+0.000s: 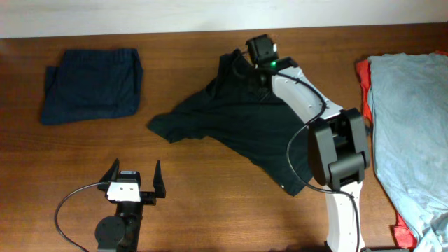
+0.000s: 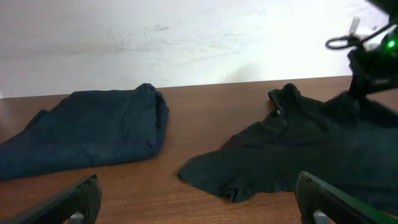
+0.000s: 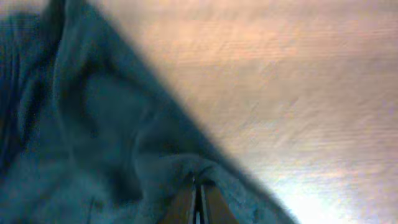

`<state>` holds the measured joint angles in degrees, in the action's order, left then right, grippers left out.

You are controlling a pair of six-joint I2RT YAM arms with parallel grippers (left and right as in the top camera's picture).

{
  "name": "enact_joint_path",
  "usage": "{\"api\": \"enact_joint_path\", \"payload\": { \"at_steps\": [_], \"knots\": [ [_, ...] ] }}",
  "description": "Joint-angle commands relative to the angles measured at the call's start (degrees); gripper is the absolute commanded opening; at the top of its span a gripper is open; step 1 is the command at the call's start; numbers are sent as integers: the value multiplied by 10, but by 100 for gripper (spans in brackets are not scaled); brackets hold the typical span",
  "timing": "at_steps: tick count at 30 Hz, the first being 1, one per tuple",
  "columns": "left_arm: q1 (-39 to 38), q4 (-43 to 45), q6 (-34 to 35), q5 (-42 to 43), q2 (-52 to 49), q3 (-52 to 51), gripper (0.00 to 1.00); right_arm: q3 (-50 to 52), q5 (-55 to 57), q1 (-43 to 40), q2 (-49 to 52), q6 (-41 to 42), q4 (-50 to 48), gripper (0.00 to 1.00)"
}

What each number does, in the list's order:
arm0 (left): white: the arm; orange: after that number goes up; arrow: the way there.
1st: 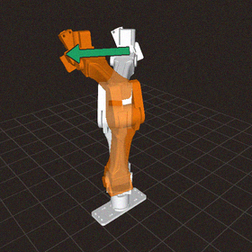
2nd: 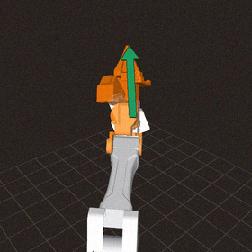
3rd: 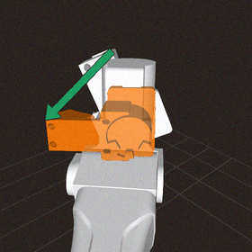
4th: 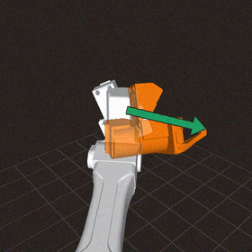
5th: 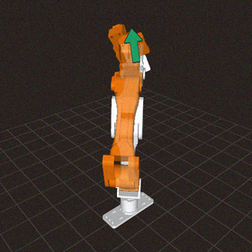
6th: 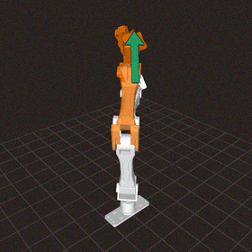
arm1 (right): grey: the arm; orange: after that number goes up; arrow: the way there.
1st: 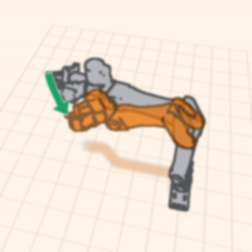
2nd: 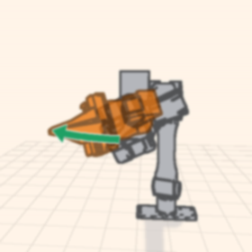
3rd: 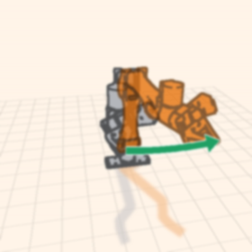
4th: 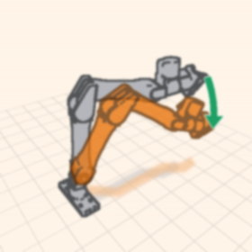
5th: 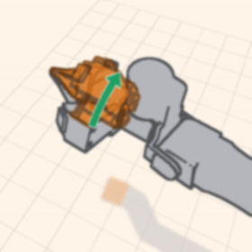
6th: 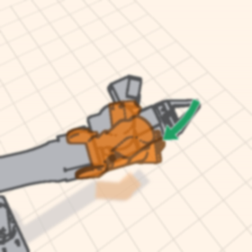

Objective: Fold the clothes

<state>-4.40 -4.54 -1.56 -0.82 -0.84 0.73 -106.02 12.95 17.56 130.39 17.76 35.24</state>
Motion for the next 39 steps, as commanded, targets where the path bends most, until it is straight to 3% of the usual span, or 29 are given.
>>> {"api": "enact_joint_path", "payload": {
  "at_steps": [1,12,17,21,23,26,33,39],
  "knots": [
    [-2,-2,-9,6,5,-2,99,-17,32,-24,2,-10,-17,4],
    [-2,-2,-9,6,5,-2,99,-8,32,-69,3,-10,-98,5],
    [-2,-2,-9,6,5,-2,99,1,32,-77,6,-10,-130,21],
    [-2,-2,-9,6,5,-2,99,2,32,-87,17,-10,-139,42],
    [-2,-2,-9,6,5,-2,99,2,23,-91,21,-26,-146,43],
    [-2,-2,-9,6,5,-2,99,-3,-54,-92,18,-115,-154,41],
    [-2,-2,-9,6,5,-2,99,-10,-146,-65,21,-197,-105,34],
    [-2,-2,-9,6,5,-2,99,-9,-138,-41,22,-218,-94,34]
  ]
}}
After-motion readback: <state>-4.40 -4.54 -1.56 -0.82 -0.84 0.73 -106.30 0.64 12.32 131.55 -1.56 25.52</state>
